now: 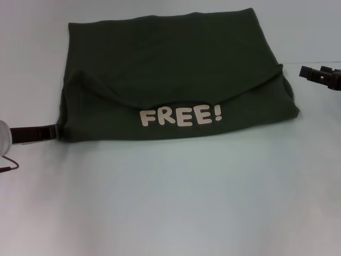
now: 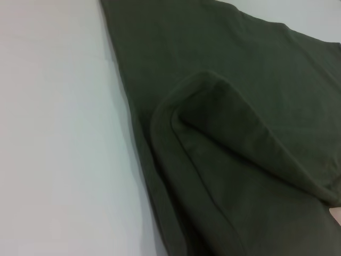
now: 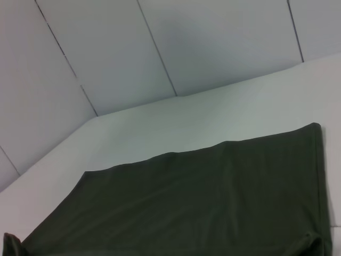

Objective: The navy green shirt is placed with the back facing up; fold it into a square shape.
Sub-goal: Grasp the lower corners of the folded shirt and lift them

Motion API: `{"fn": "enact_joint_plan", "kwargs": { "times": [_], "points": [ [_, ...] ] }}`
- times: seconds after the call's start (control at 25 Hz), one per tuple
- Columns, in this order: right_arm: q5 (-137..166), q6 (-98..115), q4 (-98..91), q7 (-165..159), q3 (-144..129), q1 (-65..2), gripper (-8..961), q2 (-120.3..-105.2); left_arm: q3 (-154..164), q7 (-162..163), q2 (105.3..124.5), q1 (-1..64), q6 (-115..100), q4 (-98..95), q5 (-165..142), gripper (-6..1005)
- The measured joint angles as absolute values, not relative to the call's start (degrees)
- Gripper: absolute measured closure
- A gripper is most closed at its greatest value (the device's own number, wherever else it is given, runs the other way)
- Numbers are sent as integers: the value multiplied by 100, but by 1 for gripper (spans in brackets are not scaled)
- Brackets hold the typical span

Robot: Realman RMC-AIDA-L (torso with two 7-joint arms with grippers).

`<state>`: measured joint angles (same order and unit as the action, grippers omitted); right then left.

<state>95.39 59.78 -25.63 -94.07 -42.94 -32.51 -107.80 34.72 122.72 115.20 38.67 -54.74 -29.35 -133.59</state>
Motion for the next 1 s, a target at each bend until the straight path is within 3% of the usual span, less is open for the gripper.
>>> {"fn": "enact_joint_plan", "kwargs": {
  "times": [0.12,0.6,1.0],
  "points": [
    [9561,5982,-2564,-9464,-4296,-3245,158,-10775,3471,12273,11517,3868,-5516,-2935,-13360,970],
    [11292,6848,-3358,-12052,-4249,-3414,158,-10487,3398,12294,11499,3894,-5720,-2944,-13360,971],
    [13475,7355,-3770,-13609,-3866,-3875,161,-10462,3321,12406,11470,3852,-5851,-2996,-13364,969]
  ]
}}
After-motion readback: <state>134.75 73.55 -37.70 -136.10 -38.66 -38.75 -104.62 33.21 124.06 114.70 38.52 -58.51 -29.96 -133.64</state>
